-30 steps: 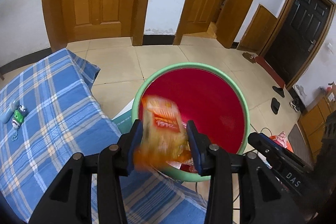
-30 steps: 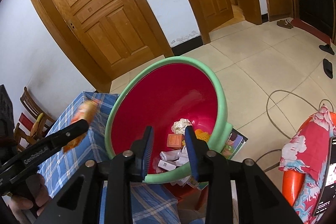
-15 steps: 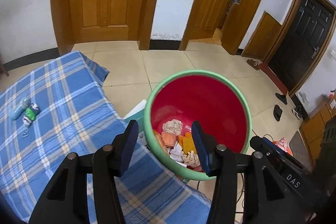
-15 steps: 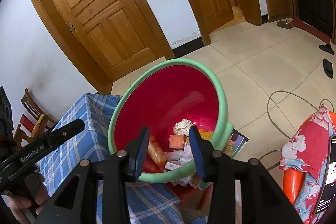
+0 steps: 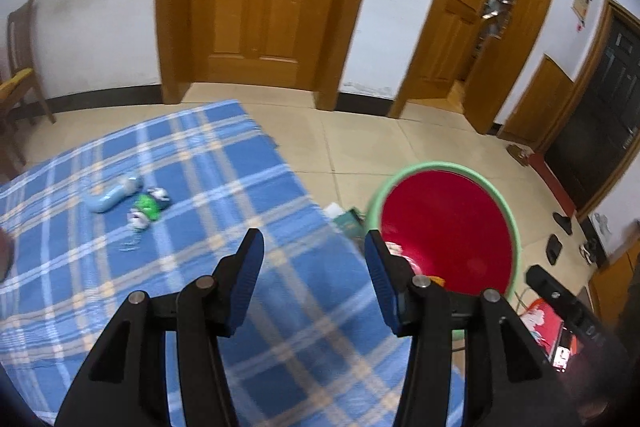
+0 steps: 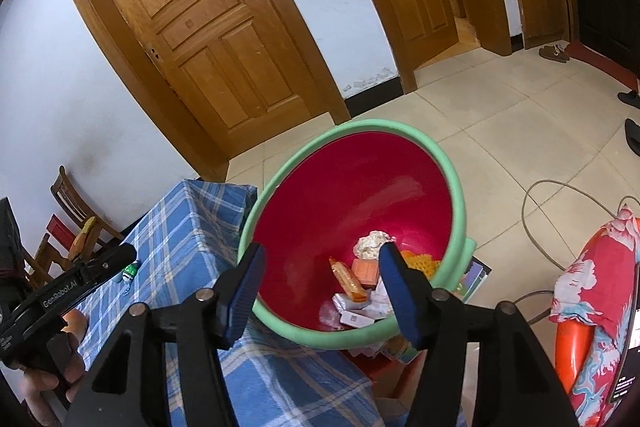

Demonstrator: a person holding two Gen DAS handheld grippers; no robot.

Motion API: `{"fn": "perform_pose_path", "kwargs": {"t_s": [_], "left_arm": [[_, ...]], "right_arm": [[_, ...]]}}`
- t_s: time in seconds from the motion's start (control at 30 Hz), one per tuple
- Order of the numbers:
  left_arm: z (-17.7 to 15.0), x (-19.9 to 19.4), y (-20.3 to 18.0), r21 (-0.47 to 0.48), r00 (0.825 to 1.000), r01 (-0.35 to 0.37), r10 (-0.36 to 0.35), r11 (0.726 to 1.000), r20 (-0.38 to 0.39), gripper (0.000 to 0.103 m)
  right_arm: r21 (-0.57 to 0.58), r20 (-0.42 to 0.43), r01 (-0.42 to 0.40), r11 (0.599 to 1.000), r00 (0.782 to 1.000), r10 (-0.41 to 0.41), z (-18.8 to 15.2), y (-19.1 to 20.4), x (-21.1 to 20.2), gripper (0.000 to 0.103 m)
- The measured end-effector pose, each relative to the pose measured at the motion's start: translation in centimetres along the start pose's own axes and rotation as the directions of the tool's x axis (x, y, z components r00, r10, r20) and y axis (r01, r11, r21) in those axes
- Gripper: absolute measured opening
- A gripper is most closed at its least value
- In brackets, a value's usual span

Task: Collect trash
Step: 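Move both open tools back toward the blue toy and green keychain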

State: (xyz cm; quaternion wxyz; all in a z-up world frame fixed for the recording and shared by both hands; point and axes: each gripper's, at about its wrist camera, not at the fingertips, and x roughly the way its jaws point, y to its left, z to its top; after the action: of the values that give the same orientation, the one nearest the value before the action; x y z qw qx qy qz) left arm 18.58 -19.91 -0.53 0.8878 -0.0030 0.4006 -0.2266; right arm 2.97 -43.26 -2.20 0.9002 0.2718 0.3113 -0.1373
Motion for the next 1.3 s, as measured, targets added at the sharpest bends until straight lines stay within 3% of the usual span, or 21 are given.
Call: {"fn": "perform_pose_path", "kwargs": {"t_s": [0.43,0.93,1.13,1.3], "left_arm": [[1.7,-0.5,9.1,-0.105,0.985,-0.162,0.167,0.981,0.039,0.052],[3.1,3.8,19.3,-0.262,0.954,-0.296,0.295,0.918,-0.045,0.052],[2.7,5.5,21.3,-0.282,0.942,-0.334,0.319,0.899,-0.102,0.052],[1.3,5.6,20.6,-0.267,0.935,-0.354,0.332,0.896,-0.123,0.052]], "right_arm": [[-0.056,-0.010,-0.047,0.997,0.999,0.046,0.3,3.7,0.7,0.065],[-0.135,-0.057,-0.090,0.987,0.995,0.083,-0.4,8.9,2.9,0.066],[-0.149,-0.086,-0.099,0.984,0.992,0.087,-1.0,9.9,4.0,0.066],[-0.152,-0.092,-0.104,0.983,0.992,0.091,-1.2,10.2,4.2,0.066]]}}
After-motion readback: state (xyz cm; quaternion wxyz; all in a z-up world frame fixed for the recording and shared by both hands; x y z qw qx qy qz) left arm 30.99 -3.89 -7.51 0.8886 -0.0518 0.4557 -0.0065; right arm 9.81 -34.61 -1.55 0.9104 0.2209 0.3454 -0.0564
